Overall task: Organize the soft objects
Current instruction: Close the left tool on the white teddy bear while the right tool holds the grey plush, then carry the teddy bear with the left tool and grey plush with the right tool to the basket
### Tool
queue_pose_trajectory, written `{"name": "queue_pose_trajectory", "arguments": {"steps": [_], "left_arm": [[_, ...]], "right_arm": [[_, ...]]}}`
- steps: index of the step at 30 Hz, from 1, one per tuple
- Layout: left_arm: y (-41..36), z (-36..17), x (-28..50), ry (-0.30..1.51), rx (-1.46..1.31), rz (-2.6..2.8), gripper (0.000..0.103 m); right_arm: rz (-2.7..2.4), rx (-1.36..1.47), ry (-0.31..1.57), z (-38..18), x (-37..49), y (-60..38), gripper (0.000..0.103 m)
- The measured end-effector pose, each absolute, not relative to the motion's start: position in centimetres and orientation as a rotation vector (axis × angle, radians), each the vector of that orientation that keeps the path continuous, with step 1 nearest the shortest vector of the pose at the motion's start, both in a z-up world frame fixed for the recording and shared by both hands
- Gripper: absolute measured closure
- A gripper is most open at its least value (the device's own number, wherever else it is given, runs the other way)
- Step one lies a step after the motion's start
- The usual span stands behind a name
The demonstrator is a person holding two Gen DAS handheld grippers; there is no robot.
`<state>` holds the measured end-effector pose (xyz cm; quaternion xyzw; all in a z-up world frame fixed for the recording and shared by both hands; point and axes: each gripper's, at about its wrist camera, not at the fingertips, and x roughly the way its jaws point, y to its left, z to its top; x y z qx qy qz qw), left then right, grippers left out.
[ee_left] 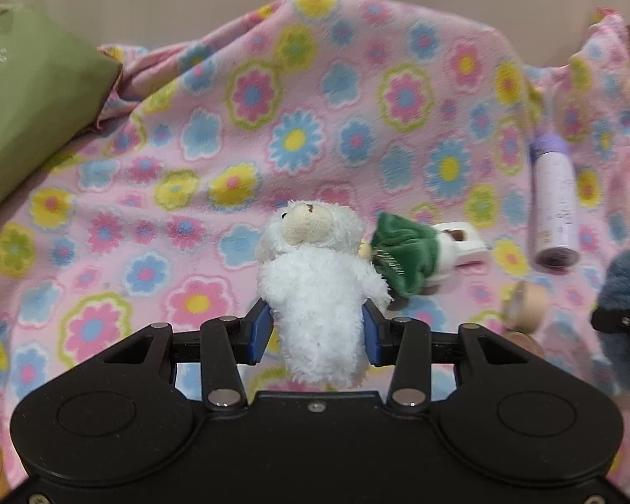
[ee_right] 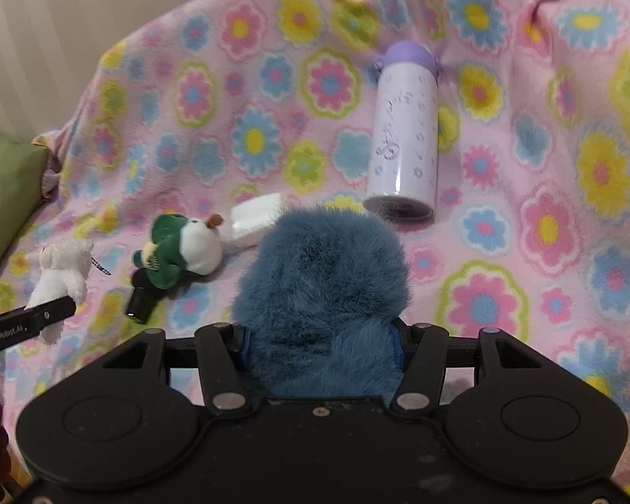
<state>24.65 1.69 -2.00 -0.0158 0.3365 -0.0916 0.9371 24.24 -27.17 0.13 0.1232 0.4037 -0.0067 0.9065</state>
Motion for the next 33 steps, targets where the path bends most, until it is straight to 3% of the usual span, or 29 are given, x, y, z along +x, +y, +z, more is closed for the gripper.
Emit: {"name": "queue_pose_trajectory", "arguments": {"steps": [14, 33], "left_arm": [[1.4, 2.5, 14.6, 0.663, -0.046, -0.240, 0.059], [-0.1, 2.4, 3.0, 0.731, -0.073, -0.285, 0.059]], "right_arm": [[0.100, 0.269, 0.744, 6.4, 15.6, -25.4, 0.048], [0.234, 0.337, 0.733, 8.7, 2.2, -22.1, 0.048]]}}
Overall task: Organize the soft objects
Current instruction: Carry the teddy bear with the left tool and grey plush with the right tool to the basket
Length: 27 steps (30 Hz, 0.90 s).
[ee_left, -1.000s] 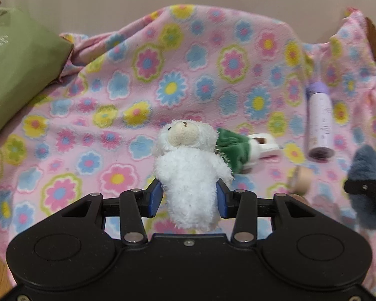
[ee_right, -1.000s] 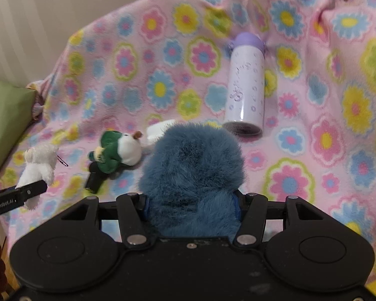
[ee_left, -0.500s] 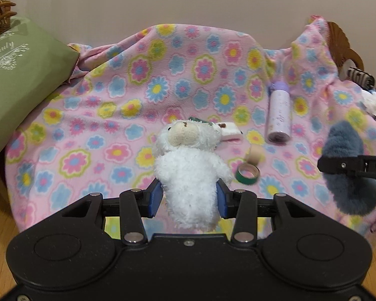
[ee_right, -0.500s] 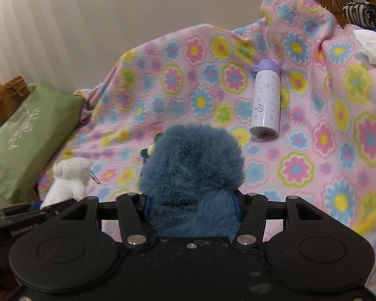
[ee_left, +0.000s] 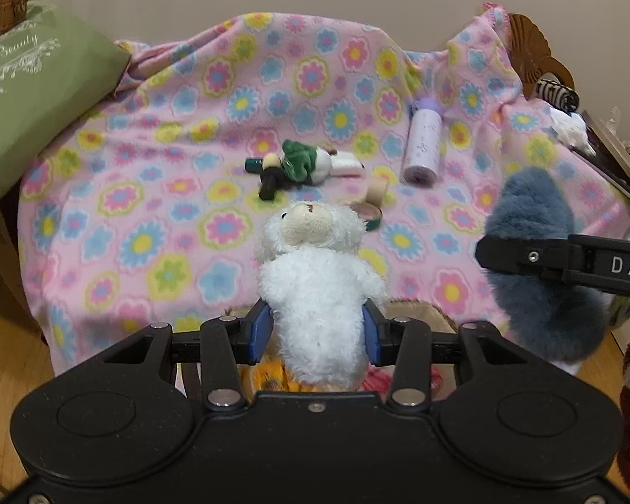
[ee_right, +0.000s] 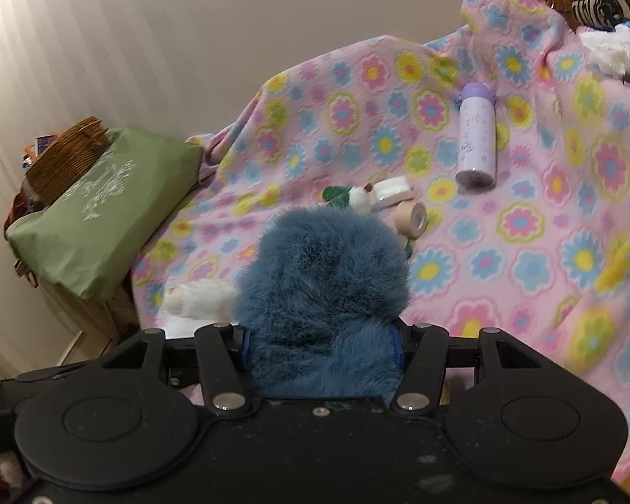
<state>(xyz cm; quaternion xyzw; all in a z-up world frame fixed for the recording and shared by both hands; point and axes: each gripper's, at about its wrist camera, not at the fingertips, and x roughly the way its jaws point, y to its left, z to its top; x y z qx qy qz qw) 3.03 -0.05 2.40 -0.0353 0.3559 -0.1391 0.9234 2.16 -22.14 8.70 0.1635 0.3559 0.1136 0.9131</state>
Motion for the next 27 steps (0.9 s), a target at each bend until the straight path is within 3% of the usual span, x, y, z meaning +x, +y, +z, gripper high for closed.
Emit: {"name": "queue_pose_trajectory", "arguments": {"steps": [27], "left_arm": [[0.7, -1.9, 2.0, 0.938, -0.162, -0.261, 0.059]], "right_arm": [[0.178, 0.346, 0.961, 4.6, 1.1, -20.5, 0.048]]}}
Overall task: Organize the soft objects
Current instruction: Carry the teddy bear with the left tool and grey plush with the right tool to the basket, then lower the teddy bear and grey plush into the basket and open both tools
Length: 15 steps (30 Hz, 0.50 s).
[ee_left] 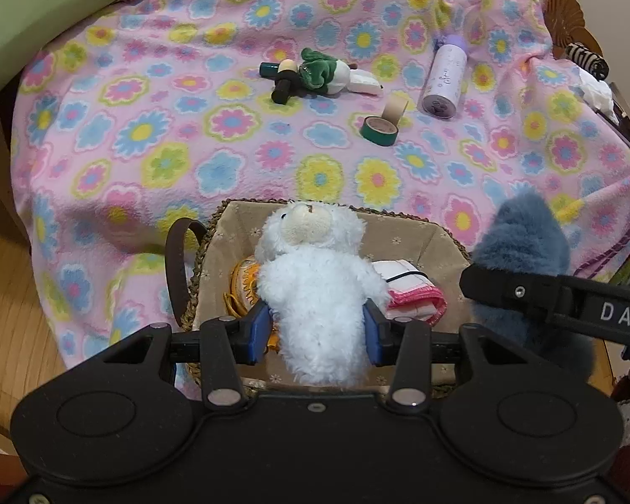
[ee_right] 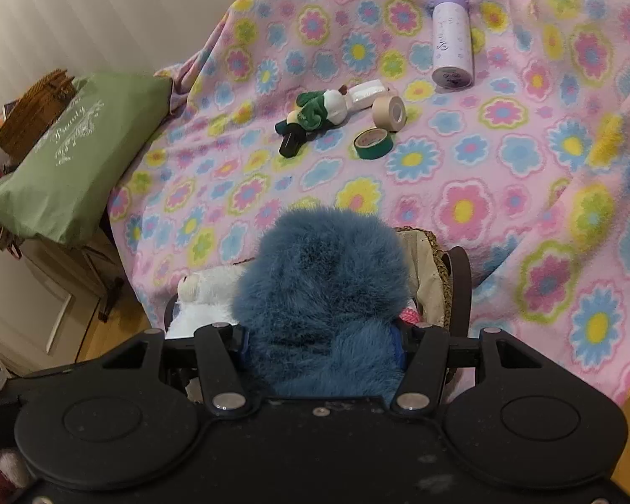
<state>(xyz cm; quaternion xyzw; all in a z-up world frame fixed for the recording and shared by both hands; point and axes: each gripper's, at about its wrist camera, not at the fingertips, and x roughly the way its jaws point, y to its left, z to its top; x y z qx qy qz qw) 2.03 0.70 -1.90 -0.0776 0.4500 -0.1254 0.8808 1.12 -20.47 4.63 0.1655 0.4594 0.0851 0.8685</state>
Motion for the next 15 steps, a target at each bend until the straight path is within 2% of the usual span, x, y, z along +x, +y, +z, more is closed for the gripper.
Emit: {"name": "queue_pose_trajectory", "arguments": {"steps": [8, 12, 15], "left_arm": [[0.74, -2.23, 2.66, 0.954, -0.163, -0.251, 0.058], [0.71, -2.33, 2.87, 0.957, -0.160, -0.240, 0.049], [0.66, -2.40, 2.89, 0.955, -0.151, -0.239, 0.049]], "right_arm": [[0.189, 0.255, 0.956, 4.91, 1.66, -19.55, 0.045], [0.178, 0.245, 0.954, 4.79, 1.89, -19.68, 0.037], [0.178, 0.245, 0.953, 4.71, 1.94, -19.76, 0.033]]}}
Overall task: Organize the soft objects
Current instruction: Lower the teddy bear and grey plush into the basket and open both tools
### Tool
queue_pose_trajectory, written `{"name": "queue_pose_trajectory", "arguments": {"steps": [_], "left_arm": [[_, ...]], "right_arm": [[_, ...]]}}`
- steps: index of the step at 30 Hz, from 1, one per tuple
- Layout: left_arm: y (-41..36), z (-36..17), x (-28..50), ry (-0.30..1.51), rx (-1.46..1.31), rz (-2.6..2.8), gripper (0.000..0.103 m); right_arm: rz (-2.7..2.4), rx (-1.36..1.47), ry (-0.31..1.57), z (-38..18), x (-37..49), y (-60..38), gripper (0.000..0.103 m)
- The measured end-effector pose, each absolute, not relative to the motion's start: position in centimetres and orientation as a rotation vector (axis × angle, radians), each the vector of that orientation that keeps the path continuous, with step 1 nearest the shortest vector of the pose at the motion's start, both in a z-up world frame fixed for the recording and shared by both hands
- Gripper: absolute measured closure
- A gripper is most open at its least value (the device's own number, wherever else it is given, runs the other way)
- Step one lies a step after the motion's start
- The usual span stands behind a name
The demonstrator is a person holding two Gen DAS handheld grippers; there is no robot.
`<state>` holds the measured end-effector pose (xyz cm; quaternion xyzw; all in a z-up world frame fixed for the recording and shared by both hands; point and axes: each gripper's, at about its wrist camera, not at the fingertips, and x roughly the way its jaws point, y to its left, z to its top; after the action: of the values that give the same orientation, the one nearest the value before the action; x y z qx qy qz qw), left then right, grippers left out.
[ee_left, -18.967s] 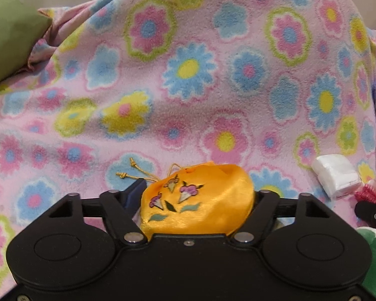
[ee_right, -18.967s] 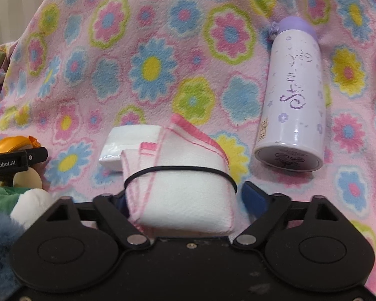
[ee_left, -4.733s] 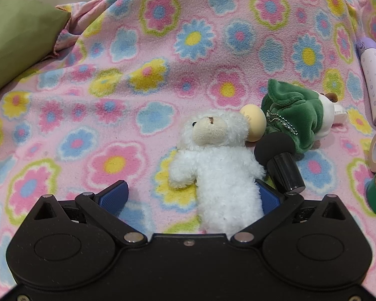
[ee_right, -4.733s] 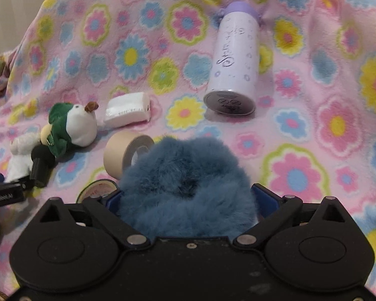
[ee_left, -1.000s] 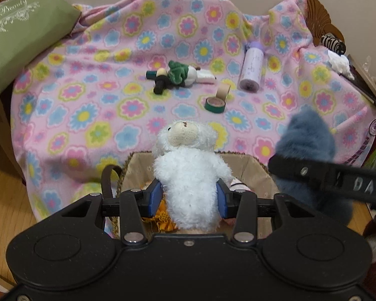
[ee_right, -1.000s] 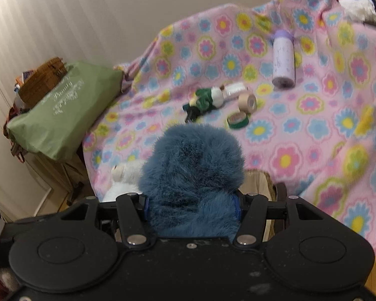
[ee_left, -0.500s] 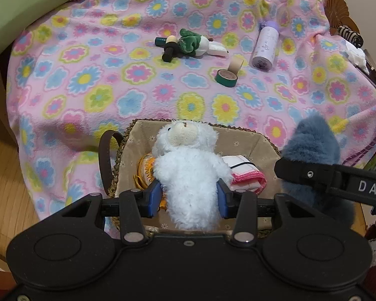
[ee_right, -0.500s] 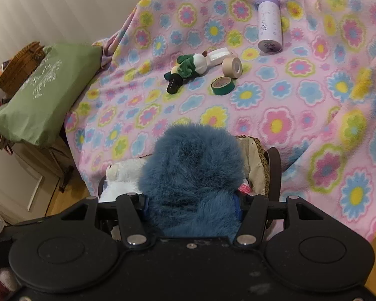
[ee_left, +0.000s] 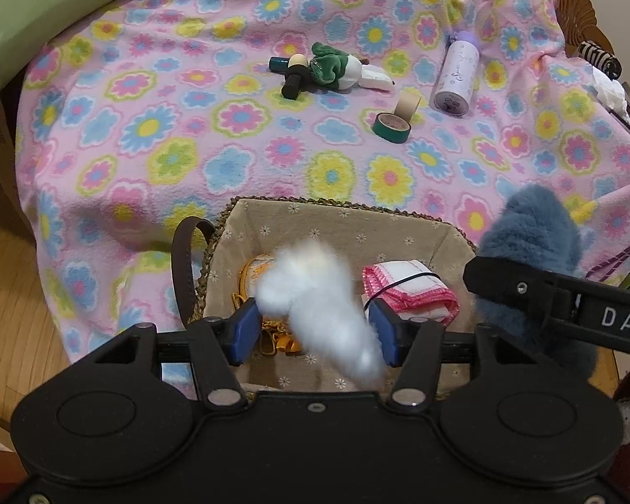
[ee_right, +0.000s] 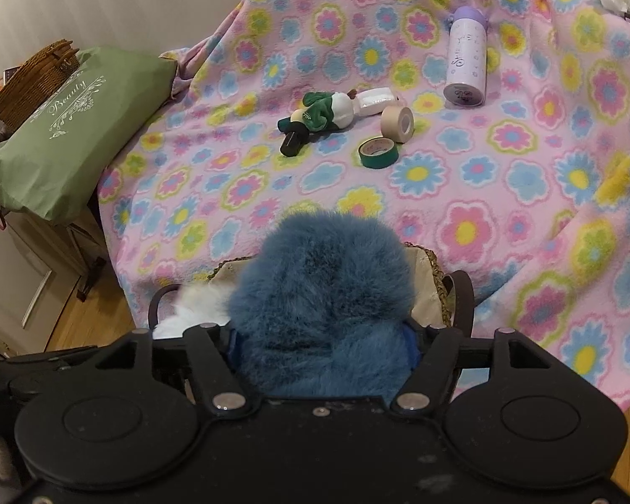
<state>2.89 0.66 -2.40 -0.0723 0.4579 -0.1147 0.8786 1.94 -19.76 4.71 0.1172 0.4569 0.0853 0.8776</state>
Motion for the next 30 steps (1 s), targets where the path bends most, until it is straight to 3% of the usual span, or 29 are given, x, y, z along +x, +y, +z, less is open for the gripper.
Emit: {"name": "queue_pose_trajectory", "arguments": {"steps": [8, 30], "left_arm": [[0.62, -2.50, 2.88, 0.958, -0.142, -0.241, 0.048], [0.76, -2.45, 2.65, 0.931, -0.110, -0.215, 0.040]], "right_arm": [[0.181, 0.248, 0.940, 4.88, 1.86, -19.84, 0.027], [0.167, 0.251, 0.931, 5.17, 1.72, -20.50, 0.025]]}}
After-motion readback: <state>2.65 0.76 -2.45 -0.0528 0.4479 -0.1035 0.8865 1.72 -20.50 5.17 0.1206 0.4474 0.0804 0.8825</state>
